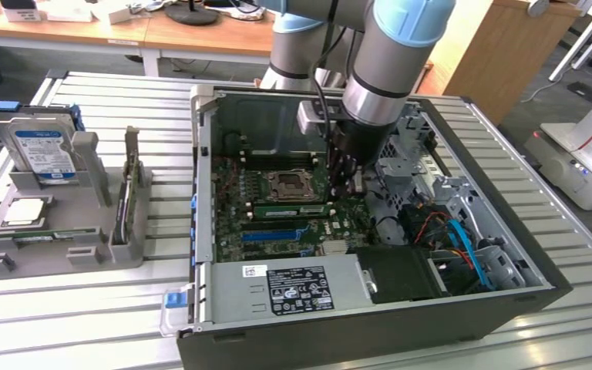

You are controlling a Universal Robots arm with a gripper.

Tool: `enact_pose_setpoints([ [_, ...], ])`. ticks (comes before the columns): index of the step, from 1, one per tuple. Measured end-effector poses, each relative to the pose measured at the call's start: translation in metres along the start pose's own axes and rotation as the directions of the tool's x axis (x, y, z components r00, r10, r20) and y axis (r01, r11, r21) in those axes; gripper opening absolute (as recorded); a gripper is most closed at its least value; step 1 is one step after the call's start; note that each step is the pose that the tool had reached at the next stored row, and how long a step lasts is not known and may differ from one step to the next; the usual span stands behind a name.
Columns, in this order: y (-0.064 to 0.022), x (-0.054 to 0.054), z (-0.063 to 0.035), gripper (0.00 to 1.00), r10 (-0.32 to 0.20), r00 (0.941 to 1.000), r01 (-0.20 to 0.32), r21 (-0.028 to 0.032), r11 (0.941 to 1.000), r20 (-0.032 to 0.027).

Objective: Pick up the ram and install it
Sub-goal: 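Press down the ram until it locks into place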

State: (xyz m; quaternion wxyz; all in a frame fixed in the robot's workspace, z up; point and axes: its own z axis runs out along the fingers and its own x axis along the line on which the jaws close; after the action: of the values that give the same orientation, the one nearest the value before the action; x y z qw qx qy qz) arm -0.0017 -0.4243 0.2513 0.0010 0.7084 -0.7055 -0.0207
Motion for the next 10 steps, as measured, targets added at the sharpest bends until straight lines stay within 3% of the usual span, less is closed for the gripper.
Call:
enact_pose_setpoints([
  [10,-0.0002,0.0002,0.0062,0.11,0.000,1.0000,0.000,0.0000,1.0000,0.0000],
])
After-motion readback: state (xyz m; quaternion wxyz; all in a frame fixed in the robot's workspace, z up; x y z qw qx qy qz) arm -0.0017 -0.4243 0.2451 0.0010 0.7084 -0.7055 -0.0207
